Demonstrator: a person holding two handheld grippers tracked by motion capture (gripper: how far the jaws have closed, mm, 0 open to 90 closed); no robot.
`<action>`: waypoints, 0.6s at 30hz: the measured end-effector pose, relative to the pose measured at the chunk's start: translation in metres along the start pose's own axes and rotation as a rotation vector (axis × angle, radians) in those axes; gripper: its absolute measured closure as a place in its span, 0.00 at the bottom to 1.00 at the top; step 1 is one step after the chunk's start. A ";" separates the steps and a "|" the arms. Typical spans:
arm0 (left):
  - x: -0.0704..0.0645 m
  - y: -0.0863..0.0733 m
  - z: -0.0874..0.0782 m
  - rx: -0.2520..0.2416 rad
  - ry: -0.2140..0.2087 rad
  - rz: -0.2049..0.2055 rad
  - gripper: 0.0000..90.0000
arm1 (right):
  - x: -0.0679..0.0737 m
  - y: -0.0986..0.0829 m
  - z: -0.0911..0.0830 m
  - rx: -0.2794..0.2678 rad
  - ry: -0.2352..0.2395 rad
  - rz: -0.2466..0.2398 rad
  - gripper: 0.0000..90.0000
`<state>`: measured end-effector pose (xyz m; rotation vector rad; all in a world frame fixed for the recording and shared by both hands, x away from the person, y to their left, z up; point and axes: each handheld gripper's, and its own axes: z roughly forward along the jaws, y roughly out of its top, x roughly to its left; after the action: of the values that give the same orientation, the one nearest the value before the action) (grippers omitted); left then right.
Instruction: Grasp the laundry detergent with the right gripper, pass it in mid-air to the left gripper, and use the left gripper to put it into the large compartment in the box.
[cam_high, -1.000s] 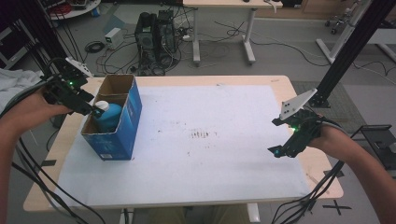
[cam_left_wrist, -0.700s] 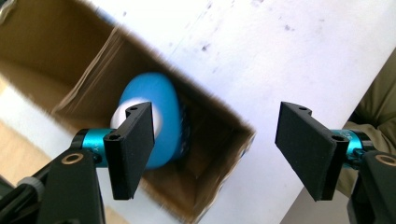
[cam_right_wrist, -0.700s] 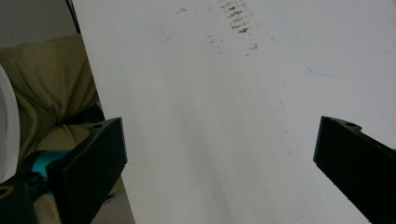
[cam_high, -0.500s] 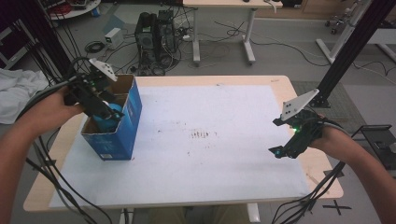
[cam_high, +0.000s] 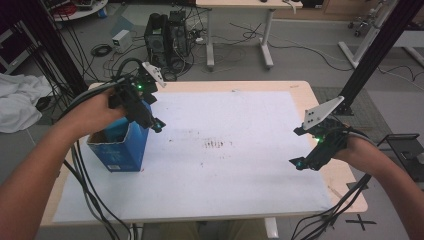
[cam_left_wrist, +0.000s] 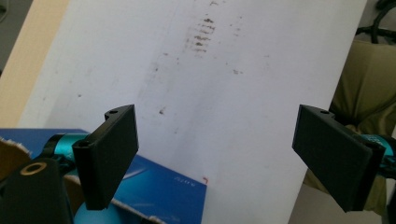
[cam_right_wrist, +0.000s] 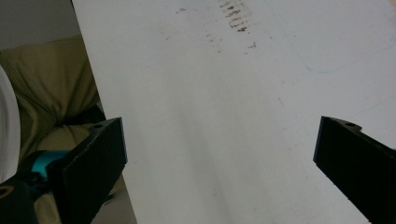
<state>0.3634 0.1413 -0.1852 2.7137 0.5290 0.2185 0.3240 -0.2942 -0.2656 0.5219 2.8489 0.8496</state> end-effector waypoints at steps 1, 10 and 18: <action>0.000 0.002 0.000 0.010 0.004 0.007 0.16 | 0.000 0.000 0.000 -0.002 0.002 0.000 0.02; 0.000 0.027 0.012 -0.008 0.015 0.051 0.16 | -0.002 -0.001 0.000 -0.004 0.005 0.007 0.02; 0.007 0.042 0.023 -0.019 0.005 0.045 0.16 | -0.005 0.003 0.003 0.008 0.003 0.018 0.02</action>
<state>0.3892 0.0999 -0.1900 2.7097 0.4649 0.2411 0.3302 -0.2921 -0.2664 0.5480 2.8557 0.8436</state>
